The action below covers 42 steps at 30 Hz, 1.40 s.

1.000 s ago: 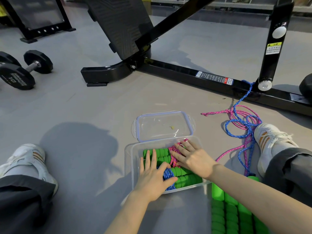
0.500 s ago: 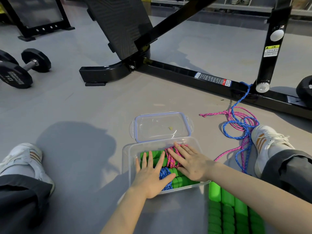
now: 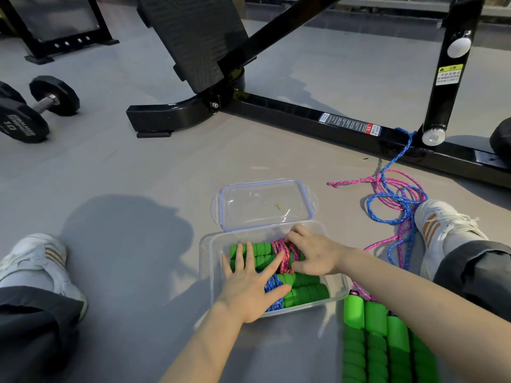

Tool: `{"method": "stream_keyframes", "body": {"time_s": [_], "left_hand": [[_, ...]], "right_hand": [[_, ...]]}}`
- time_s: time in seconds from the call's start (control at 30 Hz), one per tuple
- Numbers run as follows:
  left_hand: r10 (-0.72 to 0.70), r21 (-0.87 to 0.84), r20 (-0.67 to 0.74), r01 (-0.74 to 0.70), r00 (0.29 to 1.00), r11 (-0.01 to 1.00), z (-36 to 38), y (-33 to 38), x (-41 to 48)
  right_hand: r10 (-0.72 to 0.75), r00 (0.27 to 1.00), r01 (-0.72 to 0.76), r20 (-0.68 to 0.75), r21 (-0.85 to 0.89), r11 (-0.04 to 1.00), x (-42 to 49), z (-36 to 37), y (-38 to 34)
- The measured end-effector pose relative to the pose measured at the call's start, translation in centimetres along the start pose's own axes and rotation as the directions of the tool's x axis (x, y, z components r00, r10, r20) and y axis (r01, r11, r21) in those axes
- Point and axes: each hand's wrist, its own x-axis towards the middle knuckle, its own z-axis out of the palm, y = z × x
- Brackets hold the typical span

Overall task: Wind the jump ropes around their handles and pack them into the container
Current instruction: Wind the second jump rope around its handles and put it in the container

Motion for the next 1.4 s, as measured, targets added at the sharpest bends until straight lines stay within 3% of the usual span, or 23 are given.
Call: {"method": "stream_keyframes", "body": {"time_s": [0.1,0.27,0.4,0.53,0.77,0.87,1.03,1.23,1.4], "left_hand": [[-0.024,0.011,0.014,0.024,1.0,1.0,0.1,0.1,0.1],[-0.05,0.004,0.024,0.05,0.998,0.999,0.0,0.1,-0.1],[-0.061,0.006,0.036,0.061,0.997,0.998,-0.2,0.3,-0.2],[-0.075,0.029,0.032,0.074,0.997,0.997,-0.2,0.4,0.1],[-0.102,0.071,0.047,0.098,0.994,0.993,-0.3,1.2,0.6],[-0.114,0.006,0.035,0.113,0.993,0.994,-0.4,1.1,0.0],[-0.164,-0.005,0.031,0.164,0.986,0.986,-0.2,1.2,-0.5],[-0.147,-0.09,0.084,0.155,0.986,0.984,0.0,0.9,0.0],[-0.153,-0.063,0.116,0.161,0.981,0.985,-0.3,0.9,0.2]], "right_hand": [[-0.031,0.999,0.029,-0.021,-0.118,0.993,-0.2,0.9,-0.3],[0.029,0.997,-0.05,-0.066,-0.345,0.937,-1.7,2.3,-0.2],[-0.03,0.998,-0.002,-0.056,-0.503,0.864,-2.6,2.8,1.5],[-0.164,0.982,0.19,0.096,-0.477,0.858,-2.9,2.0,1.4],[0.021,0.997,0.026,0.074,-0.582,0.813,-1.8,2.1,-0.1],[0.073,0.993,-0.004,0.087,-0.614,0.789,-2.1,2.0,-1.1],[0.128,0.988,-0.074,0.091,-0.45,0.89,-2.7,1.8,-1.5],[0.164,0.981,-0.115,0.102,-0.371,0.921,-1.6,2.7,-1.5],[0.205,0.974,-0.158,0.094,-0.361,0.919,-1.3,3.1,-1.5]]}}
